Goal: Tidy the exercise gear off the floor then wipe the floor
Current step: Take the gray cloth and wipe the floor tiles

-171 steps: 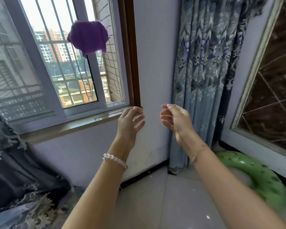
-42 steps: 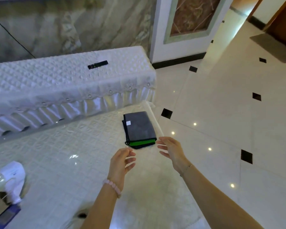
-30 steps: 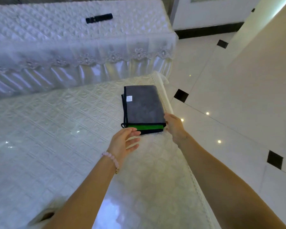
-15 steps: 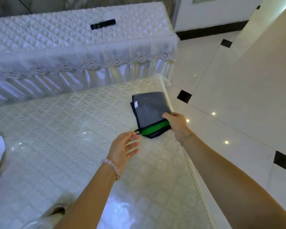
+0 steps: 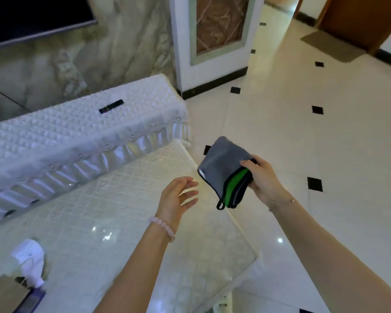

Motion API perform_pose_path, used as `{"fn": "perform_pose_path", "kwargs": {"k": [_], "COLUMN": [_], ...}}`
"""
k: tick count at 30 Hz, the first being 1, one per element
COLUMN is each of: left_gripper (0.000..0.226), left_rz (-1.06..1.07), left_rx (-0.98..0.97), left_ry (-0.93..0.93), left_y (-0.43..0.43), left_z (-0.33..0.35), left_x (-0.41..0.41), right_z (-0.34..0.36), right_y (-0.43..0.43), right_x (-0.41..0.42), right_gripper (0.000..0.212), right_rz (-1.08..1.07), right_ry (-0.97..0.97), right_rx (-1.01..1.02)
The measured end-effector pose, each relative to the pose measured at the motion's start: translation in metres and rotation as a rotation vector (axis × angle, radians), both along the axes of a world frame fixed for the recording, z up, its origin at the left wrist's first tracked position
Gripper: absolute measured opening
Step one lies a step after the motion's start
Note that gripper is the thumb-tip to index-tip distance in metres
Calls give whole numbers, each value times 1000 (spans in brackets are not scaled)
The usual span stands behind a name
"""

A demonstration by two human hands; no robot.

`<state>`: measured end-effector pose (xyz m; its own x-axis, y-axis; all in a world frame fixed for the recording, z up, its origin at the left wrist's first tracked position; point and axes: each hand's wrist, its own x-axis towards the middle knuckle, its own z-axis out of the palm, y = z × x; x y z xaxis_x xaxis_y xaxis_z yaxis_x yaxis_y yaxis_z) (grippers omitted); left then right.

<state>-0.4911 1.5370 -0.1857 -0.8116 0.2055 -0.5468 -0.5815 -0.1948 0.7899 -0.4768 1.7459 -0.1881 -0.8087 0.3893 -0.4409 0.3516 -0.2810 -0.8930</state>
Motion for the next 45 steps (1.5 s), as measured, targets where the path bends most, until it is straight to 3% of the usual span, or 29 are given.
{"fn": "perform_pose_path", "kwargs": {"k": [9, 25, 36, 45], "left_gripper": [12, 14, 12, 16], "left_rz": [-375, -971, -1163, -1163], "left_rx": [123, 126, 91, 1], "left_ry": [55, 3, -46, -25], "left_y": [32, 194, 354, 429], "left_z": [62, 78, 64, 52], "left_x": [93, 293, 426, 435], "right_z": [79, 90, 70, 46], "right_y": [-4, 64, 186, 262], "right_x": [169, 460, 602, 635], "right_gripper": [14, 16, 14, 11], "right_rz": [-286, -905, -1082, -1147], "right_ry": [121, 76, 51, -57], "right_rx": [34, 30, 19, 51]}}
